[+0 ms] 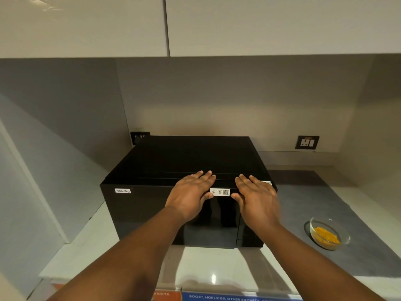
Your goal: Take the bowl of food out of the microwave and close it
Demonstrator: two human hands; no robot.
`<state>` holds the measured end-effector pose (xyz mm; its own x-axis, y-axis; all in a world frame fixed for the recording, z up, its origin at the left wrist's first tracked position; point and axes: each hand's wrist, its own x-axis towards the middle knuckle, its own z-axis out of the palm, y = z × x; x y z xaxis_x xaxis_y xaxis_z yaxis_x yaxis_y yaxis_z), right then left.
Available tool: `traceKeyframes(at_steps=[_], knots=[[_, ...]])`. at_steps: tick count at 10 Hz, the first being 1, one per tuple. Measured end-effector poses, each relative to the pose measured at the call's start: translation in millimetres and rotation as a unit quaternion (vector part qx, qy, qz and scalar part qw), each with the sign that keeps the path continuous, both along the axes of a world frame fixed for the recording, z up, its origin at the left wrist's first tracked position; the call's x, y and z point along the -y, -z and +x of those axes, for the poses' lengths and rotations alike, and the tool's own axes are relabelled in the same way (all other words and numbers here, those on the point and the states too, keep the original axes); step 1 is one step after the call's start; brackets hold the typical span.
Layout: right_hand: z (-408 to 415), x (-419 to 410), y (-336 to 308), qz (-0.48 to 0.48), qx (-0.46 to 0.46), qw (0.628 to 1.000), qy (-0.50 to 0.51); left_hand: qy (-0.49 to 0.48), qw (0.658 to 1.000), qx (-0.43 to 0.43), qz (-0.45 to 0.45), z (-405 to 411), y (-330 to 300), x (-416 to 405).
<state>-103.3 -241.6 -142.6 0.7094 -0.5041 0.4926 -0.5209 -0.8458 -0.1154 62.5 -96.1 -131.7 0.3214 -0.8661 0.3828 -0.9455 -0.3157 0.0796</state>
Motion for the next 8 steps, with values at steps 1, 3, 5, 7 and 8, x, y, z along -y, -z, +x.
traceKeyframes(at_steps=[1,3,5,7,8], knots=[[-0.2,-0.9,0.6,-0.002,0.015,1.000,-0.001,0.003,1.000,0.011,-0.006,2.4,2.2,1.6],[0.9,-2.2,3.5,-0.011,0.038,0.999,-0.003,-0.003,1.000,0.022,-0.013,4.3,6.9,3.3],[0.4,-1.9,5.6,-0.022,0.033,0.999,-0.003,-0.018,1.000,0.020,0.005,-3.4,2.9,1.1],[-8.9,-9.6,-11.7,0.007,0.018,1.000,-0.023,-0.048,0.998,-0.030,0.014,-26.1,-20.2,-6.1],[-17.0,-20.2,-31.1,0.017,0.045,0.998,-0.037,-0.055,0.998,-0.010,-0.023,-34.0,-38.9,-15.5]])
